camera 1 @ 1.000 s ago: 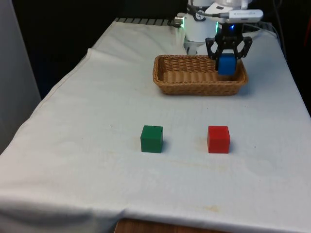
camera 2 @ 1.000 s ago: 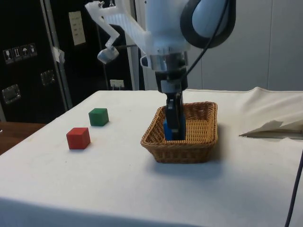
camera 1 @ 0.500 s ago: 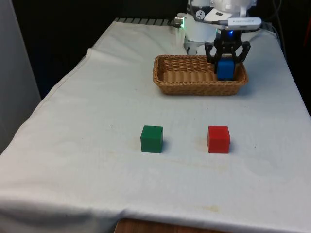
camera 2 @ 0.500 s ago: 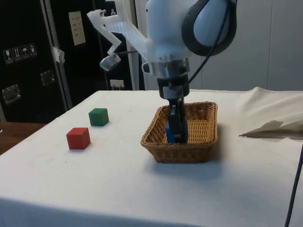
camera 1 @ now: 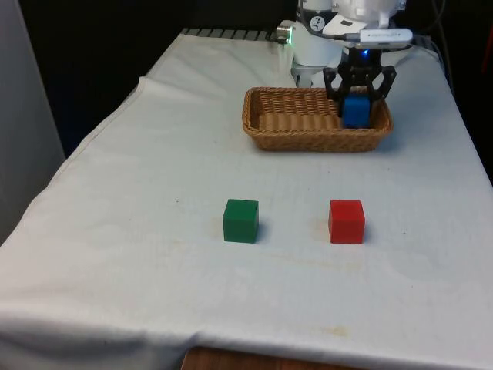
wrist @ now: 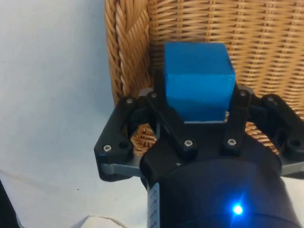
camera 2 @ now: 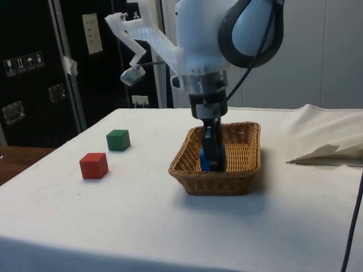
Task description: Pick up exactly two blocks and place them into the basket.
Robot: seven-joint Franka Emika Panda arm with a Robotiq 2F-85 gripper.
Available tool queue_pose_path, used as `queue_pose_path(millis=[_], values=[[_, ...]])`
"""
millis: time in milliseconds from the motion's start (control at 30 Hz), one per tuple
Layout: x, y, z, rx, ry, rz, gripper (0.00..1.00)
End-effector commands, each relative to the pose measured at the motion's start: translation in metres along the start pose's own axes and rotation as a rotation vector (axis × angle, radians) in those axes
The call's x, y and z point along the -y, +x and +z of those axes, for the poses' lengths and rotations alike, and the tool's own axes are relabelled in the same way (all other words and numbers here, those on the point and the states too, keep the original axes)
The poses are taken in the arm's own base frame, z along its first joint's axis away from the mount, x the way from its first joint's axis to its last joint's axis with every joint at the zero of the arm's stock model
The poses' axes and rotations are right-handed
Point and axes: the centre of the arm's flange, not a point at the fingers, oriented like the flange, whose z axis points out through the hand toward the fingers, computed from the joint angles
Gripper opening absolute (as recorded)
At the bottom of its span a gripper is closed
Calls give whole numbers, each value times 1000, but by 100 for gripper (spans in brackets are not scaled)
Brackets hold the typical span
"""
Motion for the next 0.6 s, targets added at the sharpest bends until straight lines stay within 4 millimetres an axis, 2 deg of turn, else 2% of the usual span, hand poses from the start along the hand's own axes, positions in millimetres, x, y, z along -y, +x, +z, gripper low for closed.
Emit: queue_pose_path(millis=[0,167,200,233,533,567], values=[[-1,-1,0,-4,-2,-2,18],[-2,-1,0,-4,-1,-3,65],[-2,-1,0,-4,-1,-2,89],[-1,0,0,0,0,-2,97],[-1,0,0,-1,0,-2,100],[0,0,-7,-5,0,-1,100]])
